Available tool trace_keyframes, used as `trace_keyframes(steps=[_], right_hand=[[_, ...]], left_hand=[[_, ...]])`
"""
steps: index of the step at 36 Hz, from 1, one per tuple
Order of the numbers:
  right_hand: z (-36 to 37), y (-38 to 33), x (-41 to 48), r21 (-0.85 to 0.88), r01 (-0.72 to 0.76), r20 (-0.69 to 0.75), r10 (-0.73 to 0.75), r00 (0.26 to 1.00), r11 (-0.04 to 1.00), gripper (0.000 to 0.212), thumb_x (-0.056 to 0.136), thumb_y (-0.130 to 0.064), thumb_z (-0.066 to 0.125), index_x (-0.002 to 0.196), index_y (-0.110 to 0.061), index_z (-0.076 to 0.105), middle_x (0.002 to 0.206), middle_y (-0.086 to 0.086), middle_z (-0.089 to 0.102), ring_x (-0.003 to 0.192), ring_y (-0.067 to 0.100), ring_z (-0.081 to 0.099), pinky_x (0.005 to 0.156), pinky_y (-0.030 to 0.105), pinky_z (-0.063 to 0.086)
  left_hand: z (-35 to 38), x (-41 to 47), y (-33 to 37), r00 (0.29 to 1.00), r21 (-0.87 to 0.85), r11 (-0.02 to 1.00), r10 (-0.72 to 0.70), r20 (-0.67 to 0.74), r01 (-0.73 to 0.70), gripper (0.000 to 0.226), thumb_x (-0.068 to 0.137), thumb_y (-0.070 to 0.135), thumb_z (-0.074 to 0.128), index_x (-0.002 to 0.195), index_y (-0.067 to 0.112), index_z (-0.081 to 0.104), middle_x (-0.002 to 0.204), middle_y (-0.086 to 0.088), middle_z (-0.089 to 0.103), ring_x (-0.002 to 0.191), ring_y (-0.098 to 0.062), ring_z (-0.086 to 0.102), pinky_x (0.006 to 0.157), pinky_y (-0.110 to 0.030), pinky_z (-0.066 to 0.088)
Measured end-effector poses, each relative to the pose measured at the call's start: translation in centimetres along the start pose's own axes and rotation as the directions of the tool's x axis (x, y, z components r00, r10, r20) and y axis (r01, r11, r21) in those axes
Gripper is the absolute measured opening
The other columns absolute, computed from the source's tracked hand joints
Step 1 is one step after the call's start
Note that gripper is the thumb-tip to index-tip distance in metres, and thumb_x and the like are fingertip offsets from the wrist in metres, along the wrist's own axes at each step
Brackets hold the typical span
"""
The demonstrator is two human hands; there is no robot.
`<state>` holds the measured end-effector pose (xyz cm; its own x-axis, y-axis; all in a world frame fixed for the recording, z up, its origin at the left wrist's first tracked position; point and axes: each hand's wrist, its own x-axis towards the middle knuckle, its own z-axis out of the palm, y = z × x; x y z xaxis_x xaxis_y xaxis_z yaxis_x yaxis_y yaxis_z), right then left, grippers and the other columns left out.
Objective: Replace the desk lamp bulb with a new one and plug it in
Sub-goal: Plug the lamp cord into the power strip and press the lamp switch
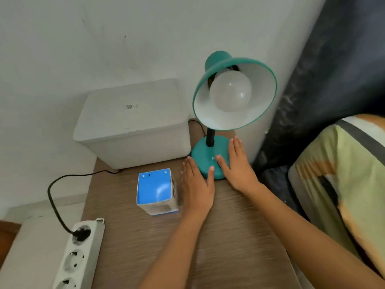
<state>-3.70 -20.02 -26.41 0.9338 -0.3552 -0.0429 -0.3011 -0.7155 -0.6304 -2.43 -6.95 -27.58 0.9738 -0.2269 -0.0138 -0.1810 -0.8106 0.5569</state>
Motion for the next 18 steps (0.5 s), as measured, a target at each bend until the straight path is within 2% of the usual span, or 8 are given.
trace_keyframes(steps=[3,9,13,18], right_hand=[[0.3,0.3,0.1,0.007,0.018,-0.025,-0.018,1.0,1.0,0.076,0.096,-0.047,0.035,0.149,-0.007,-0.001,0.16,0.008,-0.006,0.148,0.018,-0.006,0.117,0.029,-0.002],[0.7,0.8,-0.2,0.017,0.039,-0.021,-0.038,0.999,0.999,0.076,0.096,-0.048,0.035,0.15,-0.007,0.001,0.16,0.005,-0.008,0.148,0.015,-0.006,0.121,0.036,0.007],[0.7,0.9,-0.4,0.01,0.034,-0.04,-0.034,0.999,0.999,0.076,0.095,-0.051,0.034,0.151,-0.011,0.001,0.16,0.0,-0.008,0.148,0.013,-0.005,0.12,0.037,0.016],[0.7,0.7,-0.6,0.007,0.033,-0.041,-0.033,0.999,0.999,0.073,0.096,-0.049,0.032,0.151,-0.012,-0.001,0.16,-0.001,-0.009,0.147,0.01,-0.007,0.12,0.035,0.012]], left_hand=[[0.7,-0.1,-0.5,0.997,0.043,0.998,0.046,-0.054,-0.044,0.091,0.082,0.065,0.004,0.15,0.004,0.007,0.159,-0.011,0.01,0.147,-0.02,0.009,0.114,-0.025,-0.002],[1.7,0.0,-1.0,0.997,0.095,0.995,0.049,-0.064,-0.043,0.086,0.087,0.063,0.008,0.15,0.004,0.009,0.158,-0.012,0.012,0.147,-0.022,0.012,0.117,-0.03,0.005],[1.8,0.0,-1.1,0.997,0.109,0.993,0.056,-0.054,-0.049,0.084,0.088,0.062,0.009,0.15,0.004,0.008,0.159,-0.012,0.012,0.147,-0.021,0.011,0.116,-0.026,0.002],[1.6,0.0,-1.0,0.997,0.084,0.995,0.062,-0.053,-0.058,0.082,0.09,0.061,0.012,0.149,0.003,0.007,0.159,-0.011,0.011,0.147,-0.019,0.008,0.115,-0.025,-0.001]])
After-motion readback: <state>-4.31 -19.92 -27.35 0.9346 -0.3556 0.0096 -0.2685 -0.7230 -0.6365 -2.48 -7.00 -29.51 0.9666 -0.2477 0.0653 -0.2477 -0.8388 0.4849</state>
